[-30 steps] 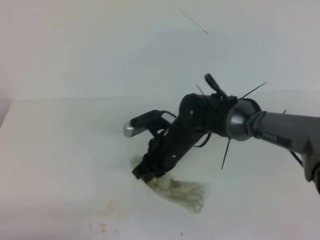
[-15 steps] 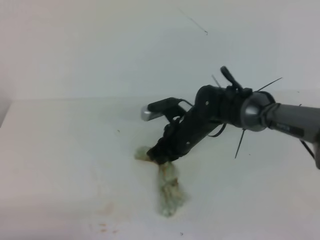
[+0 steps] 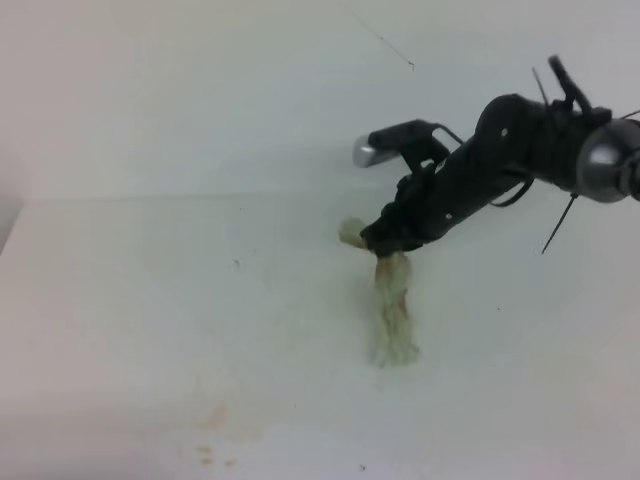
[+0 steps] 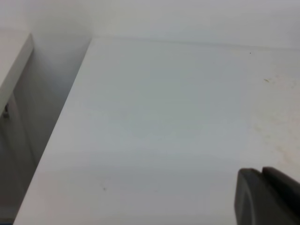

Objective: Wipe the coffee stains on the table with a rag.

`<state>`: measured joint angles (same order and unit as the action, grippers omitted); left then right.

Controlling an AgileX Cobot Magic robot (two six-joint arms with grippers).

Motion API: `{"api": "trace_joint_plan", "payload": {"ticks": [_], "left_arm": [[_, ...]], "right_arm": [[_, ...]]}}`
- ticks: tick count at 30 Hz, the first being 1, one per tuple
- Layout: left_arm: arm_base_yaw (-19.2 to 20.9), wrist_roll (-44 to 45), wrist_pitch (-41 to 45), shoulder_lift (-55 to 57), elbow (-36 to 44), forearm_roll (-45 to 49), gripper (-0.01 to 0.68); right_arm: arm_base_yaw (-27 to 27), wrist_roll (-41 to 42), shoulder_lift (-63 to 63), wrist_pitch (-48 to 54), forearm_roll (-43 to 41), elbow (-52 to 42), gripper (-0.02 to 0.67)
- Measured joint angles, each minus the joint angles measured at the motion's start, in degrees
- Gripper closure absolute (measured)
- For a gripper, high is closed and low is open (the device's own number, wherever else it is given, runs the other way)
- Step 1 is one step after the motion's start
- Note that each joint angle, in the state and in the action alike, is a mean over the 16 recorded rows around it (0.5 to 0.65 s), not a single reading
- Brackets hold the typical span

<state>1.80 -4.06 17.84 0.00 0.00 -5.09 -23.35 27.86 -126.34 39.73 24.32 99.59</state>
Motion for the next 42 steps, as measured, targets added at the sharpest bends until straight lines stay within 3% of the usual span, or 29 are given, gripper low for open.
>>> {"api": "trace_joint_plan", "payload": {"ticks": [18, 33, 37, 42], "left_arm": [[0.0, 0.0, 0.0, 0.0, 0.0, 0.1, 0.675], [0.0, 0.0, 0.0, 0.0, 0.0, 0.1, 0.675], [0.0, 0.0, 0.0, 0.0, 0.0, 0.1, 0.675], [0.0, 0.0, 0.0, 0.0, 0.0, 0.1, 0.675]], "right_arm": [[7.8, 5.4, 21.4, -9.8, 5.1, -23.5, 0.649], [9.5, 5.1, 16.0, -12.9, 6.7, -28.9, 0.638], [9.5, 5.5, 14.2, -14.6, 6.9, -28.9, 0.579], [9.5, 6.6, 13.0, -16.0, 6.8, -28.7, 0.43]]}}
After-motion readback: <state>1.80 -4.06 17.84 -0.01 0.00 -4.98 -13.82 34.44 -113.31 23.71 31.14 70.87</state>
